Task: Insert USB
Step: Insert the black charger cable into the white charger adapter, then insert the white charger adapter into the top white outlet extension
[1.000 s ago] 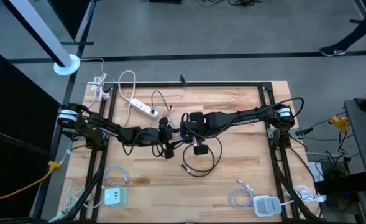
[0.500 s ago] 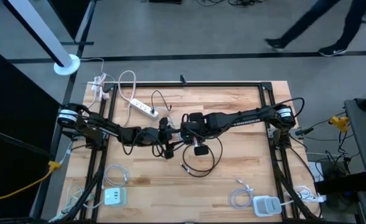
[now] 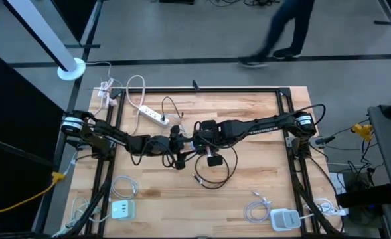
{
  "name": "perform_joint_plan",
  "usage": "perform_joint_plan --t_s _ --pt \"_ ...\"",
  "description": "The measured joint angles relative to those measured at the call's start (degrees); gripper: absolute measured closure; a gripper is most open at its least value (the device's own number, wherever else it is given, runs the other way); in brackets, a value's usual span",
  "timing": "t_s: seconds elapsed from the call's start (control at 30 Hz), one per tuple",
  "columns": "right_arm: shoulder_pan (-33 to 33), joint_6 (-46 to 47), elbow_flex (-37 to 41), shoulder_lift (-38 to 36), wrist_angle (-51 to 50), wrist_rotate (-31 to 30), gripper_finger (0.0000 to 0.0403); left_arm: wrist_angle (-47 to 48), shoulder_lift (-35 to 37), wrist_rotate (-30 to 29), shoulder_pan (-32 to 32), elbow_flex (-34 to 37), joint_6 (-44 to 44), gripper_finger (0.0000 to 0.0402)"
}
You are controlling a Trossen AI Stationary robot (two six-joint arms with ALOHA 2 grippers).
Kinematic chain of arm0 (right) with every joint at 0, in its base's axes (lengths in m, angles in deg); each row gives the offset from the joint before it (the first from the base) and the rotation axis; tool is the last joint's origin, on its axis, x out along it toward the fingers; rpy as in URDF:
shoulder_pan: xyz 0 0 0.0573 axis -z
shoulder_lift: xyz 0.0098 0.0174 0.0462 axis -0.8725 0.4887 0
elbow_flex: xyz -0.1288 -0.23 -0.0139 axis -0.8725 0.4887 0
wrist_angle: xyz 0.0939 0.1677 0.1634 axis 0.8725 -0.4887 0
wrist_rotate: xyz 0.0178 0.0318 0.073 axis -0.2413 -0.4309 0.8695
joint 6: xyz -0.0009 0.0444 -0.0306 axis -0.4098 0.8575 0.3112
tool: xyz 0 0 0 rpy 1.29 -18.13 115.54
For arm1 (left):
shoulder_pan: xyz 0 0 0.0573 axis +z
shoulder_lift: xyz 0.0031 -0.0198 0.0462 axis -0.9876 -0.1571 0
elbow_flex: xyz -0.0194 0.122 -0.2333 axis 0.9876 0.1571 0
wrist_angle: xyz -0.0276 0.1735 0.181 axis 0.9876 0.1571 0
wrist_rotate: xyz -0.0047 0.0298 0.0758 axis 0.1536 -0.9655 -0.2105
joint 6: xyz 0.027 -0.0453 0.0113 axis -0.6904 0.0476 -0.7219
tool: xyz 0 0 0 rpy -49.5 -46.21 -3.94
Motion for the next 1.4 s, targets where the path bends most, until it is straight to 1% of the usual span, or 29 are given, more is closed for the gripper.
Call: perform_joint_plan --t_s 0.47,0.73,0.8,1.0,1.1,1.23,1.3,1.4 --pt "0.0 -1.3 0.0 0.0 1.1 -0.1 0.0384 -1.9 0.0 -0.1 0.0 0.1 -1.6 0.0206" --pt "0.0 -2.8 -0.1 0.0 0.0 -0.6 0.038 -2.4 -0.1 0.0 0.0 0.3 -2.0 0.0206" --pt "-0.1 -3.6 -0.2 0.0 0.4 -1.2 0.0353 -2.9 -0.1 0.0 0.1 0.3 -1.9 0.0206" --pt "-0.2 -5.3 -0.2 0.0 0.2 -1.1 0.0242 -2.8 -0.1 -0.3 0.1 0.4 -1.9 0.0206" --pt "-0.2 -5.2 -0.2 0.0 -0.1 -1.3 0.0201 -2.6 0.0 -0.3 0.1 0.8 -1.7 0.0206" --pt "-0.2 -5.2 -0.2 -0.7 -1.2 -1.5 0.0168 -4.6 0.1 -0.2 0.1 2.6 0.2 0.0206" --pt "-0.2 -5.2 -0.2 -1.4 -1.9 -1.6 0.016 -7.1 0.1 -0.1 0.1 4.4 2.1 0.0206" --pt "-0.2 -6.0 -0.2 -2.5 -2.1 -3.5 0.0158 -10.7 0.1 0.0 0.3 7.4 5.6 0.0206"
